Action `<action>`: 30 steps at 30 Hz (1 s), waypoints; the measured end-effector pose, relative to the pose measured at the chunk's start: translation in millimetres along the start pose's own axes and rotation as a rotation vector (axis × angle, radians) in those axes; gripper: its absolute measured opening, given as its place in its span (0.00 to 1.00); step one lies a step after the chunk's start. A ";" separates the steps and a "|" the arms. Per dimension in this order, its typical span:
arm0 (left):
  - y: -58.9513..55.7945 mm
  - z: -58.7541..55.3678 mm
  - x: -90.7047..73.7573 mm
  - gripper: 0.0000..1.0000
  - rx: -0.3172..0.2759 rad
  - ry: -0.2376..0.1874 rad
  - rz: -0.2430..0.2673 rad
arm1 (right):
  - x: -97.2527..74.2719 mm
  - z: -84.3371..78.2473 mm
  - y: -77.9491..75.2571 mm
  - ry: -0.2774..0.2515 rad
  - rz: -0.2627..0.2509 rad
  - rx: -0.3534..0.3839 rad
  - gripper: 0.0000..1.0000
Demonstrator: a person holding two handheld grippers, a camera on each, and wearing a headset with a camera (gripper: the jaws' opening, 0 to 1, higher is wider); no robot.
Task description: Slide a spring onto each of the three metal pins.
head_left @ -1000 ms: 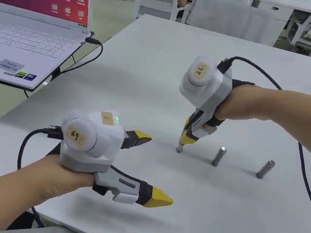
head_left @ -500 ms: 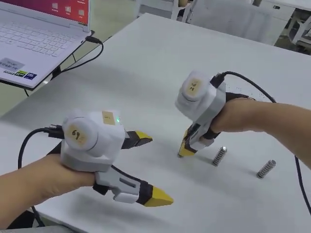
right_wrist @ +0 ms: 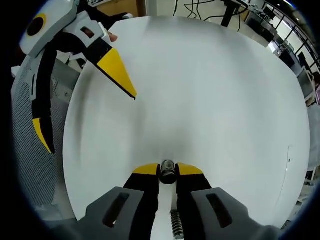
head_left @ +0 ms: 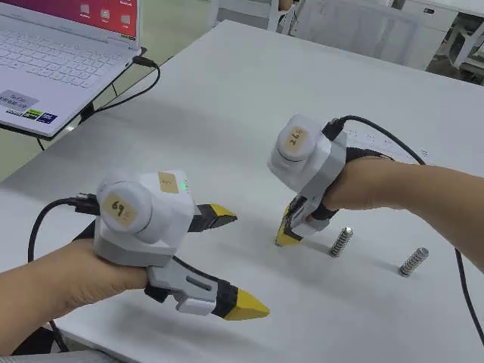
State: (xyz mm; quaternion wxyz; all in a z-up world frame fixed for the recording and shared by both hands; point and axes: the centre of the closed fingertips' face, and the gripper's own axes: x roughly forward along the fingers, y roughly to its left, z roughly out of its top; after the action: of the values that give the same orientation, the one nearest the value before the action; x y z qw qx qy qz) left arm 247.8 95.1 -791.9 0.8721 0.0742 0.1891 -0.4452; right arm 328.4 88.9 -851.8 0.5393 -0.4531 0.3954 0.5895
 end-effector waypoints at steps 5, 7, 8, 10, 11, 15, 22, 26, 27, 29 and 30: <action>0.1 0.0 0.5 0.78 -0.001 0.000 0.000 | 0.5 -0.3 1.3 0.001 0.006 0.001 0.15; 0.5 0.0 0.6 0.78 -0.001 -0.001 0.001 | 0.3 -0.1 0.7 -0.005 0.007 0.007 0.16; 0.6 0.0 0.5 0.78 -0.002 -0.001 0.001 | 0.3 -0.6 0.3 -0.005 0.006 0.009 0.17; 0.8 0.1 0.3 0.78 -0.003 -0.001 0.002 | -0.1 -1.7 -0.6 -0.005 0.000 0.007 0.19; 0.9 0.2 0.2 0.79 -0.002 -0.001 0.003 | -0.5 -2.0 -0.9 -0.007 -0.001 0.011 0.19; 1.8 0.5 -0.2 0.79 -0.004 -0.002 0.007 | -3.7 -3.9 -2.9 -0.026 -0.008 0.031 0.23; 3.1 0.9 -0.7 0.79 -0.007 0.000 0.010 | -13.4 -6.5 -3.1 -0.061 -0.025 0.055 0.26; 2.9 0.5 -1.2 0.79 -0.006 0.003 0.009 | -19.9 -9.2 -2.1 -0.083 -0.036 0.075 0.26; 2.9 0.5 -1.4 0.79 -0.006 0.004 0.009 | -22.4 -10.1 -0.8 -0.088 -0.038 0.080 0.26; 3.0 1.1 -1.6 0.79 -0.005 0.004 0.010 | -26.8 -9.8 1.8 -0.108 -0.039 0.096 0.26; 3.0 1.6 -1.7 0.80 -0.006 0.003 0.011 | -28.4 -10.3 3.1 -0.113 -0.040 0.099 0.26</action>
State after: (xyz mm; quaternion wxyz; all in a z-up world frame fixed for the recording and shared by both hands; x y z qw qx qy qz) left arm 249.7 97.7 -789.9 0.8744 0.0732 0.1912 -0.4399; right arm 326.6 70.9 -827.5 0.5942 -0.3995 0.3838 0.5831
